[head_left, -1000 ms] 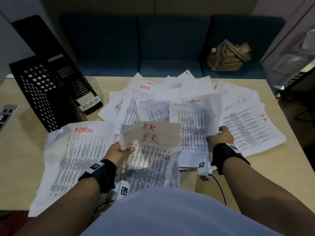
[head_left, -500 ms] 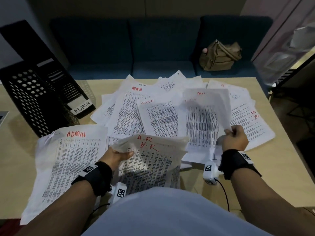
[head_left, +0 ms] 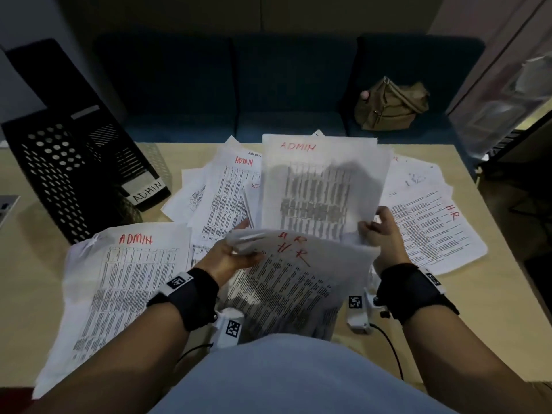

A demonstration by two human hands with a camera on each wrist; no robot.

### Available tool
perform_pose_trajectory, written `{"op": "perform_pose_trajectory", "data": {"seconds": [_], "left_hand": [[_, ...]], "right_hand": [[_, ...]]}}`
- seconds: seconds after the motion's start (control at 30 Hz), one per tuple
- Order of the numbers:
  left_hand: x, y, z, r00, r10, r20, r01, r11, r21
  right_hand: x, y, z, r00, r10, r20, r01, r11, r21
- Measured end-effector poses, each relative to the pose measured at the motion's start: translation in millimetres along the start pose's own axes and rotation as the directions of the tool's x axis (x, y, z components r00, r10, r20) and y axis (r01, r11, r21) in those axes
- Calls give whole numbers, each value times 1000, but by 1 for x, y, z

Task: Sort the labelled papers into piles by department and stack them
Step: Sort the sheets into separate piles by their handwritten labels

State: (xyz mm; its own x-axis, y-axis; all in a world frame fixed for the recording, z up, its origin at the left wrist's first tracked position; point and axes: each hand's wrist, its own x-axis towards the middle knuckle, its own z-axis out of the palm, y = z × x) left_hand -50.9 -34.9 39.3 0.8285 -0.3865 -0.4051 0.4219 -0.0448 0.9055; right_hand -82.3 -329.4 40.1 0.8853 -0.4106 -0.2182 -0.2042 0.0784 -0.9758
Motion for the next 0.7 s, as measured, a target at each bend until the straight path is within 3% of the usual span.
{"op": "perform_pose_trajectory", "data": {"seconds": [0.1,0.13,0.23,0.27,0.33,0.4,0.5,0.6,0.7], "left_hand": [[4,-4,5,1000,-16,-15,16,1000,5],[6,-7,6,997,-28,-68,28,1000,2],[7,-15,6,970,-20,-242,45,994,95],[7,-19,5,963,-19,-270,54,991,123],[7,-26,1,952,-32,-306,70,991,113],[5,-29,-1,941,-53,-335,89,992,93],[3,-33,-3,917,-78,-392,106,993,51],[-5,-31,-3,908,-65,-413,116,988,98],[-12,-29,-10,899,-49,-435,128,980,155]], "right_hand": [[-5,8,19,971,178,162,-199,972,125],[-6,13,25,971,171,165,-188,978,87],[-9,29,32,993,-61,96,78,980,-183],[-11,35,31,993,-87,79,103,970,-221],[-17,38,31,992,48,119,-25,982,-188],[-23,43,30,917,275,289,-265,961,-72],[-34,47,33,835,306,458,-347,938,8],[-44,52,44,850,323,417,-307,946,-107],[-46,61,52,925,311,218,-267,941,-207]]}}
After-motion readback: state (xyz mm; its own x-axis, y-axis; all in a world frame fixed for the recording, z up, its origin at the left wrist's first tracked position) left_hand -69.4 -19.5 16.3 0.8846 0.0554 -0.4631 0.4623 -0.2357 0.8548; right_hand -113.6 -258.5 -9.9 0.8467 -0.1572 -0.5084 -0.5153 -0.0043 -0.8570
